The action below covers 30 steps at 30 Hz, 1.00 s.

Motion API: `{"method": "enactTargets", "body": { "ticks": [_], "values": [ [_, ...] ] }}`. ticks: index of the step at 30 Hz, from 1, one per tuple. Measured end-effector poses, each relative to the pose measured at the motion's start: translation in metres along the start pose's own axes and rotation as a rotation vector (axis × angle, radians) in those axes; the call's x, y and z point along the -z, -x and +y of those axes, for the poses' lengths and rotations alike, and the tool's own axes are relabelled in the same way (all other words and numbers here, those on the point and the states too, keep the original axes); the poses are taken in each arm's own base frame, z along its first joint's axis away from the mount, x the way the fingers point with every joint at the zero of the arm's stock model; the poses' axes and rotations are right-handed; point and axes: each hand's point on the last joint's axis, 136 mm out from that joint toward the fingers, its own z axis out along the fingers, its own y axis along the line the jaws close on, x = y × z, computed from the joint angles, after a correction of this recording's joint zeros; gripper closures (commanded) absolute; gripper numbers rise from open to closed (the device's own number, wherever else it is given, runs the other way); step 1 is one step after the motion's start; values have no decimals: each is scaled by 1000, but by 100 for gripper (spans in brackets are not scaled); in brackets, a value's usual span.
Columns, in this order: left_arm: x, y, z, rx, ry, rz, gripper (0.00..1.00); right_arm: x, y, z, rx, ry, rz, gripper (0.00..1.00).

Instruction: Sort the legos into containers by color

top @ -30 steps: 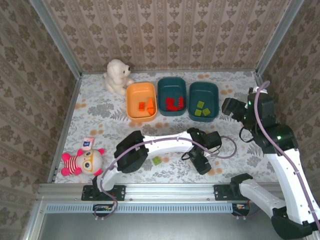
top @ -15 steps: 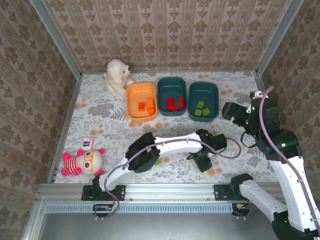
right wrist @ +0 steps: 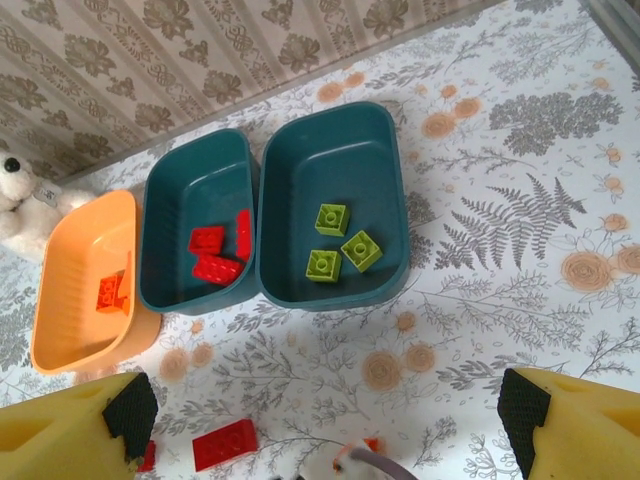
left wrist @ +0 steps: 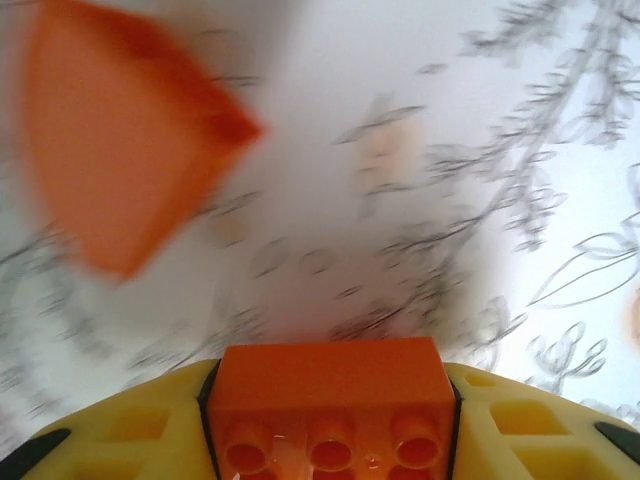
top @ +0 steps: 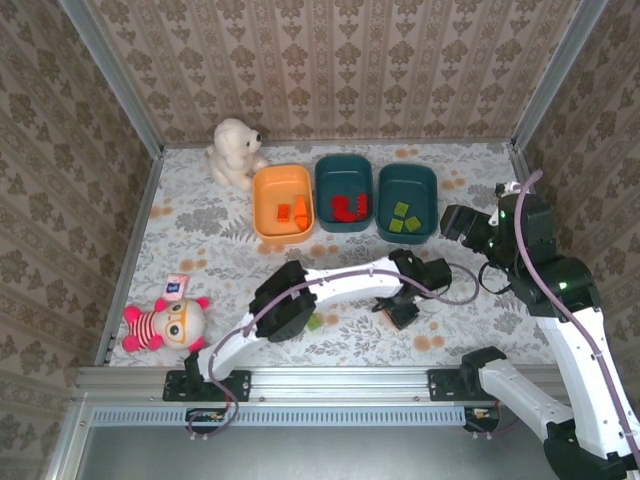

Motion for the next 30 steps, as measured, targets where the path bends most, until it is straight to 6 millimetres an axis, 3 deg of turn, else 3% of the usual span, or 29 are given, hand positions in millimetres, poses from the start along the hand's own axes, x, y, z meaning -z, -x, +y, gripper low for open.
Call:
{"method": "enactTargets", "body": {
  "ticks": [3,8,10,12,16,23,26,30],
  "values": [
    [40,7,40,93,8,-75,56,-8,-3,2,5,0,31,9],
    [125,10,144,310,39,-261,56,-33,-11,27,10,92,121,10],
    [145,4,187,403,62,-311,56,-47,-18,40,15,140,177,10],
    [152,-4,231,494,89,-335,56,-63,-28,56,32,190,241,11],
    [137,-22,301,656,124,-313,56,-86,-57,87,95,263,367,12],
    [78,-41,408,937,127,-255,56,-102,-91,144,205,376,480,13],
    [56,-46,439,1022,121,-244,56,-102,-101,159,231,414,507,13],
    [32,-49,459,1093,91,-230,54,-107,-111,172,260,440,537,13]
  ]
}}
